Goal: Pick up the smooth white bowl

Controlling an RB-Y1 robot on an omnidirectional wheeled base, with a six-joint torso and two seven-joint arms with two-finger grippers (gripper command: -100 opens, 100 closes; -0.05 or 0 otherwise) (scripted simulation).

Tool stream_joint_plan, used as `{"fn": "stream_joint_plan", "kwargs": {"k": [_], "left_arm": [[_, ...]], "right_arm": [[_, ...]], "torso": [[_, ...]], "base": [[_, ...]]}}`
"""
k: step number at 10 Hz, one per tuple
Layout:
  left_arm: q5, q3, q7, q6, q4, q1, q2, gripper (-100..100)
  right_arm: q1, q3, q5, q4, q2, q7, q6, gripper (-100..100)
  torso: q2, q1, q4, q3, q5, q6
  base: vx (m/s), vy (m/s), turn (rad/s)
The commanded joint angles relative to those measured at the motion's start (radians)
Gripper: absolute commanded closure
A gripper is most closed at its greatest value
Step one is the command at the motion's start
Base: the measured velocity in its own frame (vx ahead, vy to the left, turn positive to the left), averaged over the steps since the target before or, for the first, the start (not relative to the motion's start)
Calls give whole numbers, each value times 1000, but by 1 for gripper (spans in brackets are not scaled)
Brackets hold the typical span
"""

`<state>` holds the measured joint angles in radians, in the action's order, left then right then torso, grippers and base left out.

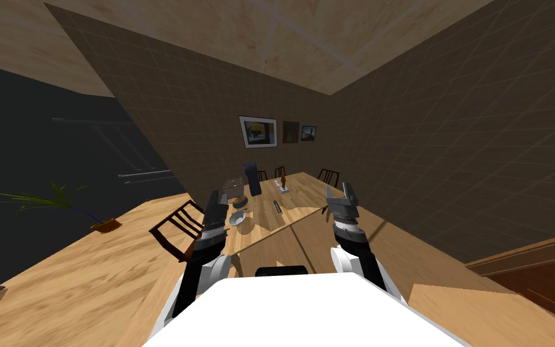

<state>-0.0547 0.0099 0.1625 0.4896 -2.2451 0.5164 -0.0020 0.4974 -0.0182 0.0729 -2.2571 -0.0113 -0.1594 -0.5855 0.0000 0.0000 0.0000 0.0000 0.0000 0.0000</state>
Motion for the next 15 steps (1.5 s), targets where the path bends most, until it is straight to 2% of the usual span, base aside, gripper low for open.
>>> {"fn": "stream_joint_plan", "kwargs": {"k": [1, 4, 7, 8, 10, 11, 13, 14, 15], "left_arm": [[-3, 1, -3, -9, 16, -13, 30, -100], [-17, 5, -14, -45, 78, -61, 93, -100], [-40, 12, -33, -102, 161, -136, 142, -100], [-40, 12, -33, -102, 173, -136, 142, -100], [-59, 18, -49, -148, 238, -199, 168, -100], [-59, 18, -49, -148, 250, -199, 168, -100], [-80, 24, -68, -201, 320, -269, 188, -100], [-80, 24, -68, -201, 333, -269, 188, -100], [-91, 27, -77, -228, 367, -306, 197, -100]], "right_arm": [[0, 0, 0, 0, 0, 0, 0, 0], [0, 0, 0, 0, 0, 0, 0, 0], [0, 0, 0, 0, 0, 0, 0, 0], [0, 0, 0, 0, 0, 0, 0, 0], [0, 0, 0, 0, 0, 0, 0, 0], [0, 0, 0, 0, 0, 0, 0, 0], [0, 0, 0, 0, 0, 0, 0, 0], [0, 0, 0, 0, 0, 0, 0, 0], [0, 0, 0, 0, 0, 0, 0, 0]], "torso": [[0, 0, 0, 0, 0, 0], [2, -1, 1, 1, 0, 0], [3, -1, 1, 2, 0, 0], [3, -1, 1, 2, 0, 0], [2, -1, 1, 1, 0, 0], [3, -1, 1, 2, 0, 0], [3, -1, 1, 2, 0, 0], [4, -1, 1, 2, 0, 0], [3, -1, 1, 2, 0, 0]], "base": [[-15, -8, 25], [-43, -19, 47], [-55, -17, 78], [-38, -15, 26], [-47, -13, 79], [-48, -16, 37], [-60, -14, 100], [-49, -20, 32], [-53, -22, 71]]}}
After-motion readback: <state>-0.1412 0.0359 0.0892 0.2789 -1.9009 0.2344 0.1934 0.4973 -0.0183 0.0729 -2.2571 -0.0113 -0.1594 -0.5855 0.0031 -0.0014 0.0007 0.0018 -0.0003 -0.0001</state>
